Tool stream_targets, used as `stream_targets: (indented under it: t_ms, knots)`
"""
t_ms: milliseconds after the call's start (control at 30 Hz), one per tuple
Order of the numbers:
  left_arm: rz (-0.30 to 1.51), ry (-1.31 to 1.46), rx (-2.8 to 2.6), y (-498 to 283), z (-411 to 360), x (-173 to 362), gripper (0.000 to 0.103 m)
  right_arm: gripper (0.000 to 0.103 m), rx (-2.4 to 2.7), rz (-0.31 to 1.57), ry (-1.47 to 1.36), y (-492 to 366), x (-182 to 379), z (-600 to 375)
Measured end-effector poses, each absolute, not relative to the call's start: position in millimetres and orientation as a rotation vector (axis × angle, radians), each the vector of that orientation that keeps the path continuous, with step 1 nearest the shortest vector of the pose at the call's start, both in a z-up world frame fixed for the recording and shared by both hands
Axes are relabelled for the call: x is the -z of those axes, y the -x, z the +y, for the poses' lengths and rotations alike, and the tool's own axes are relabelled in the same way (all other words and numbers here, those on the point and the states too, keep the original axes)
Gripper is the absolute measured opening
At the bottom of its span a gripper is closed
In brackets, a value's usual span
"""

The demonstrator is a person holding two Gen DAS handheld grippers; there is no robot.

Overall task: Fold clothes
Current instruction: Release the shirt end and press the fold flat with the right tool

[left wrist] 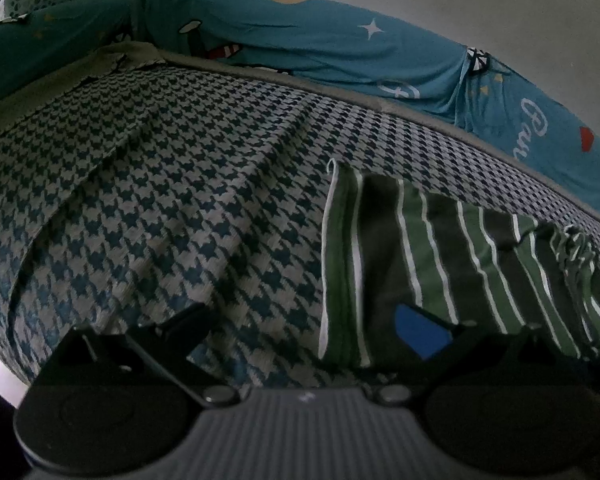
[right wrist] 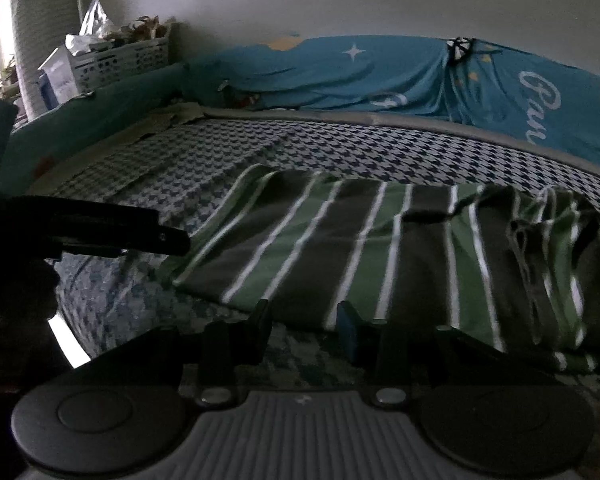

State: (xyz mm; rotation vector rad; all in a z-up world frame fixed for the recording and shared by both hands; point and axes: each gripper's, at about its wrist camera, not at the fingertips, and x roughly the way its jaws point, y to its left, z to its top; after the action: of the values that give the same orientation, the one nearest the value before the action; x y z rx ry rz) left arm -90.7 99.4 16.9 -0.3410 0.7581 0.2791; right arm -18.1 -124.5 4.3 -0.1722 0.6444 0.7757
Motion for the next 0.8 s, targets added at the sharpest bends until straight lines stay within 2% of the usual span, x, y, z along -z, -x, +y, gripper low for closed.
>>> stream_targets:
  t_ms: [600, 800]
  knots:
    - [0.756, 0.432, -0.289, 95, 120, -17, 0.103, 0.042, -0.867, 0.616, 0.224, 29, -5, -105]
    - [0.777, 0.517, -0.281, 92, 136, -19, 0.103, 0.047, -0.908, 0.609, 0.254, 33, -2, -97]
